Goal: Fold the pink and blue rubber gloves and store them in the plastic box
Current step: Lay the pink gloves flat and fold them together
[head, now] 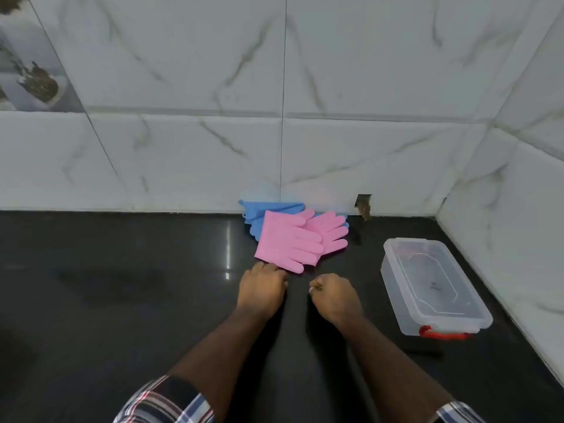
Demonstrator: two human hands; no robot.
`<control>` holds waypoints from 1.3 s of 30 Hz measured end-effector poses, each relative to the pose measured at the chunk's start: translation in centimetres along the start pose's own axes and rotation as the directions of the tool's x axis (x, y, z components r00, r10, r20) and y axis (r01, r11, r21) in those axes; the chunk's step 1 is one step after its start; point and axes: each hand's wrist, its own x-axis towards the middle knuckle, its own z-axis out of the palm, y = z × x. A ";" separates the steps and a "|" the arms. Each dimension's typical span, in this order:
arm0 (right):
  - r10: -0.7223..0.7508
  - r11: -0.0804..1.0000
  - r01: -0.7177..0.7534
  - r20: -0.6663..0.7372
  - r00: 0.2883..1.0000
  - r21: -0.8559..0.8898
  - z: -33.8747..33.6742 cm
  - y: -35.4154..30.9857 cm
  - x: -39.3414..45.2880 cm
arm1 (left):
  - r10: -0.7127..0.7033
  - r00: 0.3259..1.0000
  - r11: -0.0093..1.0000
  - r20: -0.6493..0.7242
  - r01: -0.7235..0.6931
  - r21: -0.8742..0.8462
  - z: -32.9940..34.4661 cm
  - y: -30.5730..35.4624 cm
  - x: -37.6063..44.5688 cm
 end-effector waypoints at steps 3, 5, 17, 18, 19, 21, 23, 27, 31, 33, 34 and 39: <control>0.000 1.000 0.000 -0.010 1.000 0.028 0.0 0.5 0.8 | 0.027 0.999 0.999 -0.017 -0.026 0.036 0.4 0.7 1.5; 0.016 0.998 -0.015 -0.010 1.000 0.055 0.1 0.9 1.2 | 0.032 0.999 0.999 -0.019 -0.032 0.031 0.5 1.4 2.3; 0.000 0.989 0.001 -0.005 1.000 0.146 0.5 3.6 2.7 | -0.194 0.981 0.907 0.005 0.181 -0.380 0.9 3.1 5.7; 0.004 0.988 -0.002 -0.009 1.000 0.156 0.3 3.5 2.8 | -0.269 0.961 0.789 0.060 0.256 -0.558 0.4 3.2 5.8; 0.005 0.987 -0.003 -0.009 1.000 0.163 0.2 3.4 2.9 | -0.331 0.938 0.639 0.105 0.305 -0.706 -0.2 3.1 5.8; 0.007 0.985 -0.008 0.006 1.000 0.175 0.0 3.1 3.1 | -0.450 0.873 0.338 0.187 0.360 -0.869 -1.5 2.1 5.6; 0.009 0.983 -0.013 0.019 1.000 0.185 0.0 2.7 3.3 | -0.564 0.794 0.133 0.226 0.357 -0.924 -2.3 0.0 4.7; 0.005 0.984 -0.011 0.033 0.999 0.177 0.3 1.4 3.4 | -0.721 0.636 0.047 0.275 0.441 -0.896 -1.7 -5.0 2.3; 0.004 0.988 -0.012 0.056 0.998 0.152 1.0 0.4 3.5 | -0.794 0.596 0.280 0.117 0.530 -0.800 -2.0 -6.6 0.7; 0.004 0.990 -0.013 0.059 0.998 0.143 1.4 0.1 3.4 | -0.733 0.674 0.495 -0.085 0.444 -0.746 -2.4 -6.1 0.1; 0.006 0.990 -0.015 0.059 0.998 0.137 1.5 0.0 3.3 | -0.655 0.730 0.623 -0.197 0.373 -0.688 -2.5 -5.7 -0.1; 0.015 0.990 -0.021 0.044 0.999 0.137 1.5 -0.1 3.1 | -0.105 0.981 0.993 -0.161 0.093 -0.075 -2.1 -2.8 0.4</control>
